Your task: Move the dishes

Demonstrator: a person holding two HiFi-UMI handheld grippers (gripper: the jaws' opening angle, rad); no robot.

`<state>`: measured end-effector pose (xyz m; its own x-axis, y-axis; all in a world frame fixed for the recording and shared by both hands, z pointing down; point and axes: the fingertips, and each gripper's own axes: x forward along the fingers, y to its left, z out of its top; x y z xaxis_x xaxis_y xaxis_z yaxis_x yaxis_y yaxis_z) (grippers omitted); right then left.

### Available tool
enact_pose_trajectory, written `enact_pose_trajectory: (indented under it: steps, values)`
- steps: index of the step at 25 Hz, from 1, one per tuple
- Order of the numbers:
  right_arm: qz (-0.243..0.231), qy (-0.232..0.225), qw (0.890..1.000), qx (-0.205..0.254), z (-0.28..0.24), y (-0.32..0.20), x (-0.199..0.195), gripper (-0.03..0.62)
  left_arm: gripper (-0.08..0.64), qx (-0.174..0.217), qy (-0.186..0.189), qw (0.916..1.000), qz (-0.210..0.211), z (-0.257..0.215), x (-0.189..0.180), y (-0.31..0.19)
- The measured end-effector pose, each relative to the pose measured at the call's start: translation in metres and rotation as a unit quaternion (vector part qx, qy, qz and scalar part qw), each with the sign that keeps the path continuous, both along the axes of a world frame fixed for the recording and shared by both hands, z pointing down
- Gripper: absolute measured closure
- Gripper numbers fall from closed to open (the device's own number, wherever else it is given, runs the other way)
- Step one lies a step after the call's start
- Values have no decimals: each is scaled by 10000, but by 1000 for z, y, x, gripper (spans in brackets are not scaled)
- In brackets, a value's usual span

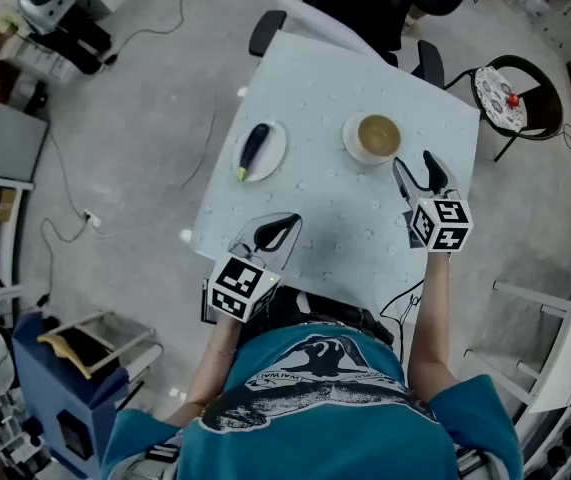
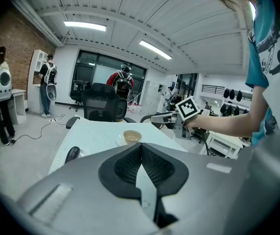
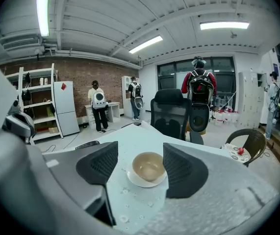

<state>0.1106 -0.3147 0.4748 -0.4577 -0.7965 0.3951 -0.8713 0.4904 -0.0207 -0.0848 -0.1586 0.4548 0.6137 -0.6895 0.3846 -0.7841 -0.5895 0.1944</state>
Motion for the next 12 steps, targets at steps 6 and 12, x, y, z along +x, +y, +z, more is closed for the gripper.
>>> enact_pose_trajectory:
  steps: [6, 12]
  values:
    - [-535, 433, 9972, -302, 34, -17, -41, 313, 549, -20, 34, 10000, -22, 13, -8, -1]
    - [-894, 778, 9904, -716, 77, -41, -66, 327, 549, -74, 28, 10000, -1, 16, -12, -7]
